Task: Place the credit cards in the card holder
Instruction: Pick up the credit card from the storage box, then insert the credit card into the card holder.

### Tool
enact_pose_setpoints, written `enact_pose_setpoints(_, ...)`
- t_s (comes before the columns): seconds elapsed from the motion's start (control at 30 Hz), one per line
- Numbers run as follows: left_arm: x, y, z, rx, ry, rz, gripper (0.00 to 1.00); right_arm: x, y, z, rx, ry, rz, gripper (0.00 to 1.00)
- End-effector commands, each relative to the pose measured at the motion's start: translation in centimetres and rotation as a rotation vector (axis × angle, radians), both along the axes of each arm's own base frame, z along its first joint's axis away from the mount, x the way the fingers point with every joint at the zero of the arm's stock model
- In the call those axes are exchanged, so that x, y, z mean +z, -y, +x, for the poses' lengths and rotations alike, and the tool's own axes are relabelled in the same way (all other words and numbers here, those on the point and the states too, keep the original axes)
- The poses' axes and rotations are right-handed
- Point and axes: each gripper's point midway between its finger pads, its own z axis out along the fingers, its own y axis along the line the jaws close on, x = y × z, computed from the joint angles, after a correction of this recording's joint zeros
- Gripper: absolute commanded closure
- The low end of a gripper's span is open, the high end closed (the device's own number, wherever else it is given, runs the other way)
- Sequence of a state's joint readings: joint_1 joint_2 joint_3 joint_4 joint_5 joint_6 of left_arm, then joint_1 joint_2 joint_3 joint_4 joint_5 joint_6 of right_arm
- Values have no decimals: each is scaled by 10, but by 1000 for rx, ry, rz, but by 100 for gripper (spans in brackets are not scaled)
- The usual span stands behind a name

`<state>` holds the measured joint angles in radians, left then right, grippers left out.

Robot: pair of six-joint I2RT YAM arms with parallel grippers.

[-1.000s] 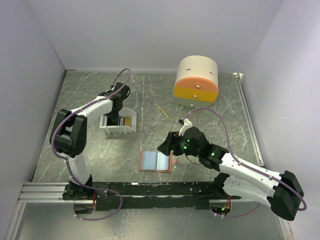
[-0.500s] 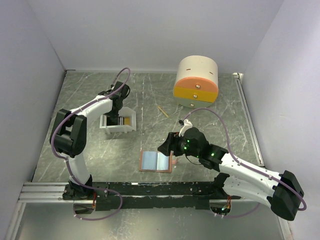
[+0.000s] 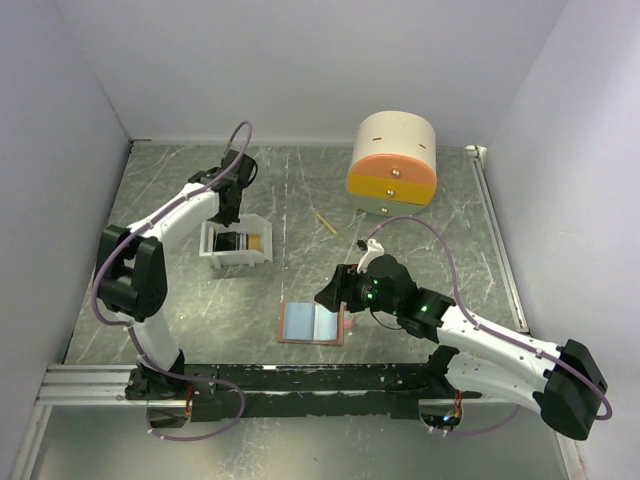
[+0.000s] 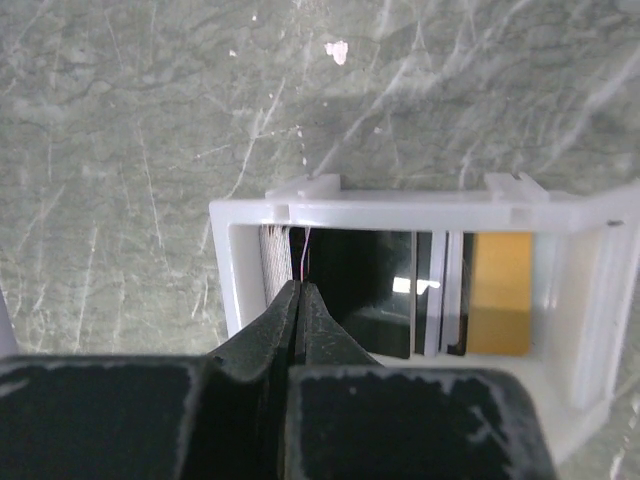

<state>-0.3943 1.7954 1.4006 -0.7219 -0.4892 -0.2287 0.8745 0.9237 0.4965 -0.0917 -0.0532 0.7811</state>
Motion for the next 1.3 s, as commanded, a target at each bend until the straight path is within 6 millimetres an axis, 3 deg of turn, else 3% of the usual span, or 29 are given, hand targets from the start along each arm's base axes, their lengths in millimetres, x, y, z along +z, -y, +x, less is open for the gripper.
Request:
enact_pose_setpoints(0.0, 33, 11, -10, 1, 33, -102, 93, -1, -3, 1, -2, 3, 14, 34)
enact_pose_setpoints(0.43, 95, 30, -32, 2, 209, -357, 93, -6, 1, 3, -25, -14, -21, 34)
enact_pose_setpoints(0.5, 101, 40, -37, -23, 218, -422, 93, -6, 0, 4, -28, -19, -21, 34)
enact_pose_setpoints(0.7, 115, 93, -69, -159, 166, -759, 93, -6, -1, 3, -45, -37, 14, 34)
enact_pose_setpoints(0.87, 115, 137, -104, -252, 96, -1092, 93, -23, 7, 1, -74, -69, -23, 34)
enact_pose_setpoints(0.97, 106, 153, -125, -264, 6, -1234, 93, -35, 14, 0, -90, -86, -73, 39)
enact_pose_setpoints(1.27, 68, 162, -152, -172, -98, -1350, 93, -57, 23, -4, -88, -126, -167, 66)
